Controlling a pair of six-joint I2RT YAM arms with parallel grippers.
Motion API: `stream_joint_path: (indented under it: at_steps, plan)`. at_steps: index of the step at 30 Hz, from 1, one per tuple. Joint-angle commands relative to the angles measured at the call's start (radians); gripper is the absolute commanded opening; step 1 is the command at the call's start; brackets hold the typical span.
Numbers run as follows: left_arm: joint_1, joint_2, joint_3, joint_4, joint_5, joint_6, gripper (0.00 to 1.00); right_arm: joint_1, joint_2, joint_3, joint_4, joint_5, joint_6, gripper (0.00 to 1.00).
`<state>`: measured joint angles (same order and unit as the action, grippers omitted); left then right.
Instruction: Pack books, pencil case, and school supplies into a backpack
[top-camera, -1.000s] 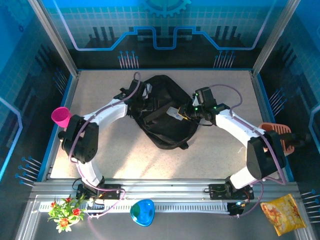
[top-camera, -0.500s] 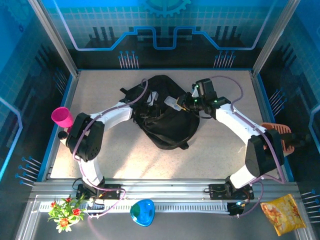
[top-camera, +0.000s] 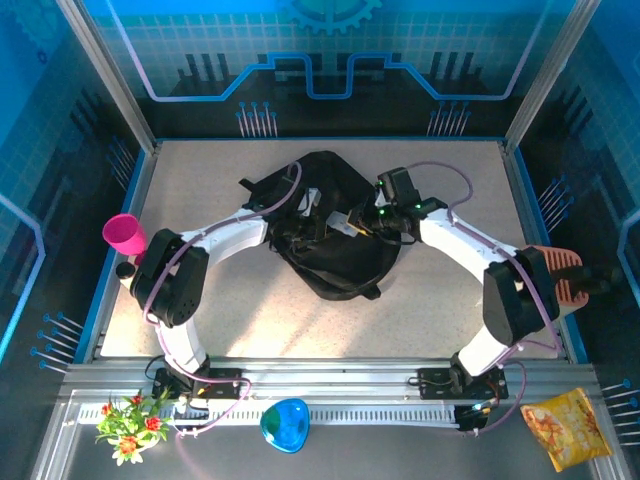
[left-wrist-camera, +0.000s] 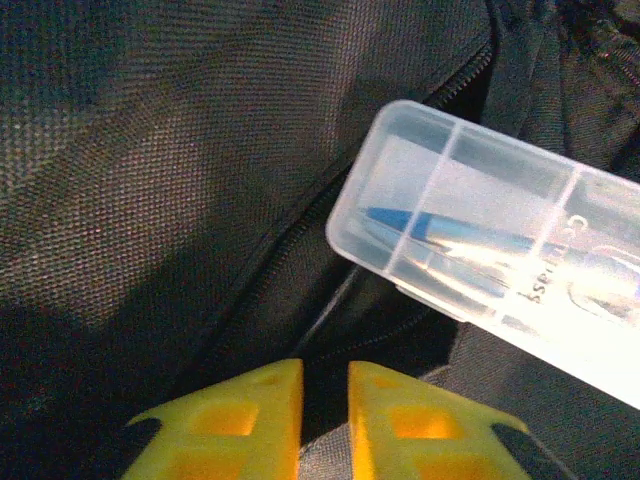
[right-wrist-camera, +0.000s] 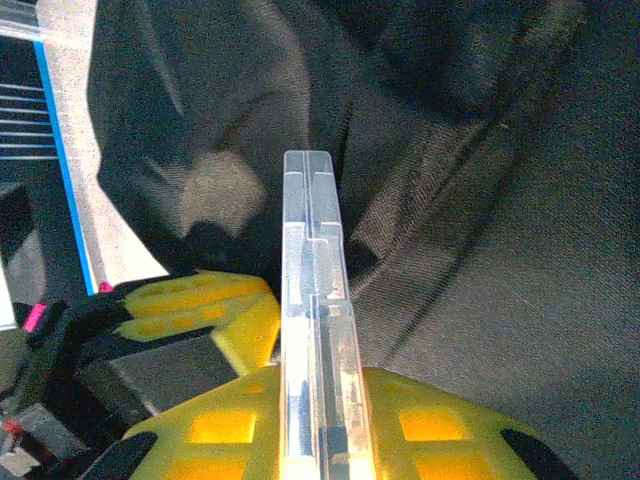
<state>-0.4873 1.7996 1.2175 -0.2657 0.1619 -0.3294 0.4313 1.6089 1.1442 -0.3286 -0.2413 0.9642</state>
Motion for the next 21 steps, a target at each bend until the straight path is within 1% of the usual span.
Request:
stream_joint_path:
  at_steps: [1,5,9,12,14,16,21]
  plan:
    - [-0.007,-0.006,0.06,-0.12,-0.075,0.056,0.25,0.004,-0.043,-0.073,-0.068,0.046,0.027,0.12]
    - [-0.015,0.022,0.122,-0.172,-0.128,0.12,0.32,0.004,-0.046,-0.116,-0.067,0.053,0.056,0.12]
    - [-0.03,0.083,0.192,-0.231,-0.177,0.189,0.39,0.004,-0.062,-0.137,-0.083,0.087,0.065,0.12]
    - [-0.038,0.138,0.256,-0.285,-0.201,0.222,0.42,0.003,-0.068,-0.139,-0.105,0.109,0.068,0.11]
    - [-0.045,0.17,0.294,-0.316,-0.195,0.239,0.45,0.003,-0.066,-0.141,-0.117,0.118,0.073,0.11]
    - [-0.058,0.2,0.325,-0.341,-0.225,0.266,0.48,0.003,-0.062,-0.14,-0.115,0.12,0.074,0.11]
    - [-0.081,0.27,0.373,-0.382,-0.335,0.31,0.5,0.001,-0.056,-0.143,-0.113,0.131,0.074,0.11]
